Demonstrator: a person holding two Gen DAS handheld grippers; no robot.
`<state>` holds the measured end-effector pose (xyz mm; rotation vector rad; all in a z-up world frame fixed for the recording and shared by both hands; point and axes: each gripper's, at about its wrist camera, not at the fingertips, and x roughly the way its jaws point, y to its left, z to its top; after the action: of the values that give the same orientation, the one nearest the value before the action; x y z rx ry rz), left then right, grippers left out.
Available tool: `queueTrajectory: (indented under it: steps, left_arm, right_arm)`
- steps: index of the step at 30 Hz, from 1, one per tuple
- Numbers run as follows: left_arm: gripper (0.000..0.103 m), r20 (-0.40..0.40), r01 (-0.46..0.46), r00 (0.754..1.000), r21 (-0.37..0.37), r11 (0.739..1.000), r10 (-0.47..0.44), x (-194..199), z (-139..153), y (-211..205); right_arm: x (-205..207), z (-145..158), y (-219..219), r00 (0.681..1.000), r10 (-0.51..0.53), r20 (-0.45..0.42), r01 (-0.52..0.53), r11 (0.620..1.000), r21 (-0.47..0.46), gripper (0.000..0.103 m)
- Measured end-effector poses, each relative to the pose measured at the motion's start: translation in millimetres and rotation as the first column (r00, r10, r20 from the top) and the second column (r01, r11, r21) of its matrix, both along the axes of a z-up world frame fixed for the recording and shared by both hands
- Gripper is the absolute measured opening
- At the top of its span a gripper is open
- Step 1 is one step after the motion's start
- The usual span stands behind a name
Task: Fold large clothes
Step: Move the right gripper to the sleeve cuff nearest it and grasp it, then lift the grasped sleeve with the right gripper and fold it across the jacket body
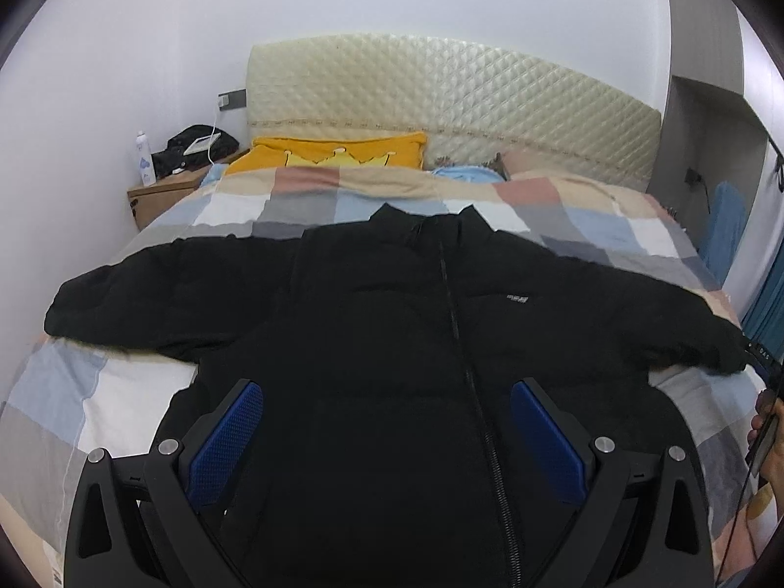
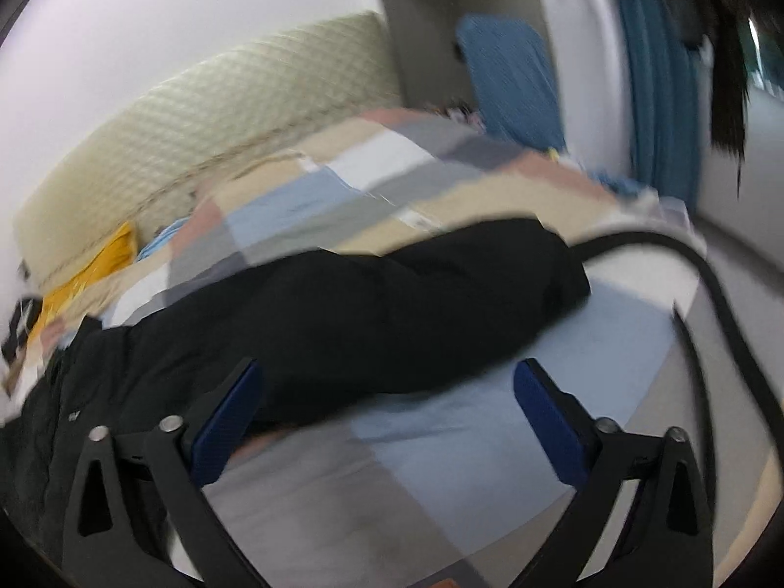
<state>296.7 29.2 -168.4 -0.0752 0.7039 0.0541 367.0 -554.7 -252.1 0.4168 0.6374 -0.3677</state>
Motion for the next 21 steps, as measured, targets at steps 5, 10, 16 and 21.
queueTrajectory:
  steps: [5, 10, 16, 21]
  left_arm:
    - [0.102, -0.033, -0.004, 0.999, -0.004, 1.000, 0.004, -3.3, -13.2, 0.0]
    - [0.102, -0.050, -0.007, 0.999, -0.025, 1.000, 0.006, -0.6, -19.6, -1.0]
    - [0.102, -0.039, -0.026, 0.999, -0.036, 0.999, 0.024, 2.8, -23.3, 2.0]
    - [0.102, -0.045, -0.059, 0.997, -0.049, 0.997, 0.056, 10.0, -30.1, 7.9]
  right_arm:
    - [-1.2, -46.0, -44.8, 0.995, -0.083, -0.061, 0.092, 0.984, 0.151, 0.096]
    - [-6.0, -64.4, -75.7, 0.984, -0.171, 0.044, 0.144, 0.922, 0.359, 0.096]
    - [14.7, -76.6, -94.1, 0.967, -0.223, 0.124, 0.142, 0.874, 0.465, 0.095]
    - [31.3, -85.4, -100.6, 0.968, -0.220, 0.120, 0.144, 0.880, 0.453, 0.094]
